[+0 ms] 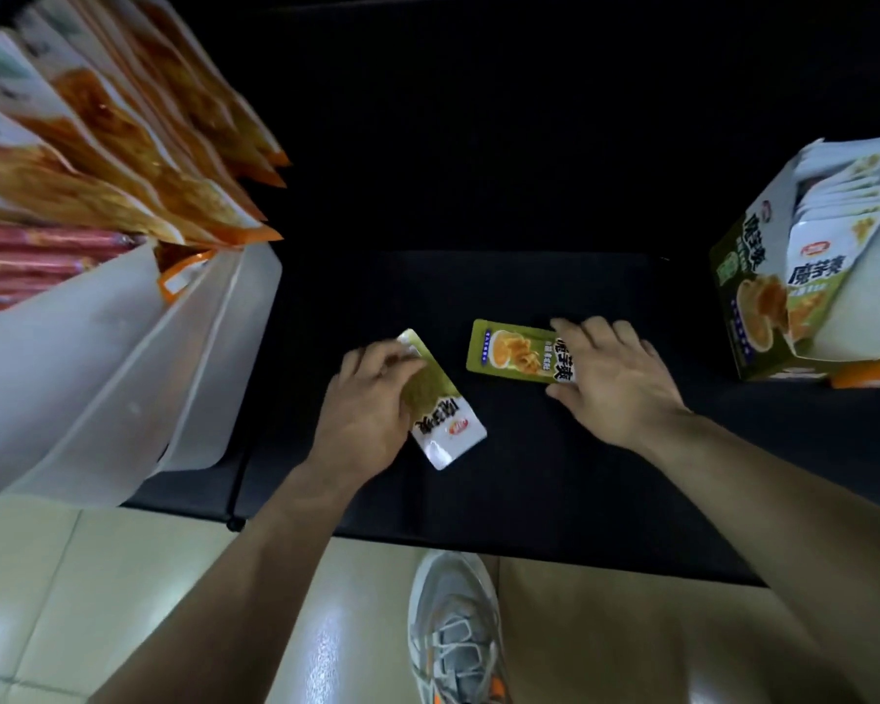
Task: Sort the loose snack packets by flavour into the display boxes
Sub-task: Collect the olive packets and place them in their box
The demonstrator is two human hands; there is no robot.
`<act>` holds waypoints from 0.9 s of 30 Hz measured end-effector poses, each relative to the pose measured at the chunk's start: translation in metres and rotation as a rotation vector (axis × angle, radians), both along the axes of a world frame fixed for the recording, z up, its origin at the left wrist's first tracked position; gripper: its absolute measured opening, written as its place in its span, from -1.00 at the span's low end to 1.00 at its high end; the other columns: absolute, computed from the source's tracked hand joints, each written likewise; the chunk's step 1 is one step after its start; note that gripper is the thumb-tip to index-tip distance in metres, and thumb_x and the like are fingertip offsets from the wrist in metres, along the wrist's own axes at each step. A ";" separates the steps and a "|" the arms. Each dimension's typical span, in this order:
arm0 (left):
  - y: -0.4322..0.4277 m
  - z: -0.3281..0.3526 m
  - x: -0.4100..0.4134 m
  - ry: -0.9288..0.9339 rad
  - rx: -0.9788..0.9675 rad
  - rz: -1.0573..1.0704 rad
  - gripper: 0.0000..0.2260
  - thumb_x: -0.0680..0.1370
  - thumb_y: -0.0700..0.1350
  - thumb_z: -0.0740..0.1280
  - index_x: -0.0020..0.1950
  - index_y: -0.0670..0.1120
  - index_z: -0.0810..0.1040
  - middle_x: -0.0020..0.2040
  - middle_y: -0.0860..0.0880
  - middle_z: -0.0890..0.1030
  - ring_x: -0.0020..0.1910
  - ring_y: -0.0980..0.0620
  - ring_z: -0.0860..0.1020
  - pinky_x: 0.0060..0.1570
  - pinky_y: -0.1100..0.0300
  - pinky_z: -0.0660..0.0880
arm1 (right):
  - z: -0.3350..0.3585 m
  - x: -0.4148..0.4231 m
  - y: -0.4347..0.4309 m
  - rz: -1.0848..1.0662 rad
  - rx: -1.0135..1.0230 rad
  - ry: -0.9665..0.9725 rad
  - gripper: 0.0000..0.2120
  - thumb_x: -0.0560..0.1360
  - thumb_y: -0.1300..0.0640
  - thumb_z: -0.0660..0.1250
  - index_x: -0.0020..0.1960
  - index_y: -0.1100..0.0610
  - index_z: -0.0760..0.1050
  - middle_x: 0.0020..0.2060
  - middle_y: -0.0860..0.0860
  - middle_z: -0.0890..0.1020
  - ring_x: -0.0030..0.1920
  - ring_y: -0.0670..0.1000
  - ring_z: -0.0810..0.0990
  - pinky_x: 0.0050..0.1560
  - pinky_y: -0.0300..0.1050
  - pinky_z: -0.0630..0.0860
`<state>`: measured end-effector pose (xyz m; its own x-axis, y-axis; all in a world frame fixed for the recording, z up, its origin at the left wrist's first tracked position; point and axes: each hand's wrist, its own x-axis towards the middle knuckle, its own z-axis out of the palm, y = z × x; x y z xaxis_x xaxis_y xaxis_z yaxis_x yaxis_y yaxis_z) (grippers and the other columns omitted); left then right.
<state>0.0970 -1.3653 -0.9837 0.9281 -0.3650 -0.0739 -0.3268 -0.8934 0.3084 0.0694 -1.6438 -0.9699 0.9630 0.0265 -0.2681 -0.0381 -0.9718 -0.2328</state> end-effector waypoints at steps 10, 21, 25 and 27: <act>0.008 0.011 -0.008 0.095 0.278 -0.023 -0.37 0.41 0.32 0.41 0.44 0.27 0.31 0.24 0.07 0.28 0.21 0.00 0.27 0.28 0.03 0.37 | 0.006 -0.008 -0.005 -0.013 0.023 0.065 -0.31 0.50 -0.24 0.36 0.52 -0.06 0.22 0.34 -0.02 0.34 0.34 0.08 0.30 0.36 0.08 0.36; -0.001 0.025 -0.027 0.217 0.048 0.077 -0.60 0.38 0.24 0.48 0.02 0.18 0.35 0.13 0.17 0.35 0.11 0.09 0.35 0.04 0.13 0.42 | 0.007 -0.017 -0.028 -0.351 0.428 0.057 -0.72 0.59 0.14 0.33 0.27 -0.01 0.38 0.00 0.02 0.62 -0.17 -0.01 0.58 -0.30 -0.15 0.44; -0.009 0.016 -0.037 0.263 0.113 0.012 -0.49 0.33 0.39 0.42 0.14 0.19 0.42 0.36 0.14 0.22 0.31 0.05 0.23 0.32 0.06 0.30 | 0.012 -0.024 -0.034 -0.364 0.524 0.026 -0.68 0.57 0.19 0.36 0.27 -0.07 0.48 -0.08 -0.23 0.56 -0.13 -0.20 0.56 -0.30 -0.30 0.41; -0.015 0.015 -0.037 0.226 0.101 0.050 -0.46 0.36 0.29 0.48 0.23 0.17 0.38 0.29 0.12 0.34 0.27 0.02 0.33 0.25 0.07 0.35 | 0.016 -0.026 -0.035 -0.386 0.576 0.020 -0.69 0.54 0.18 0.42 0.21 -0.10 0.52 -0.14 -0.31 0.51 -0.15 -0.26 0.53 -0.31 -0.36 0.38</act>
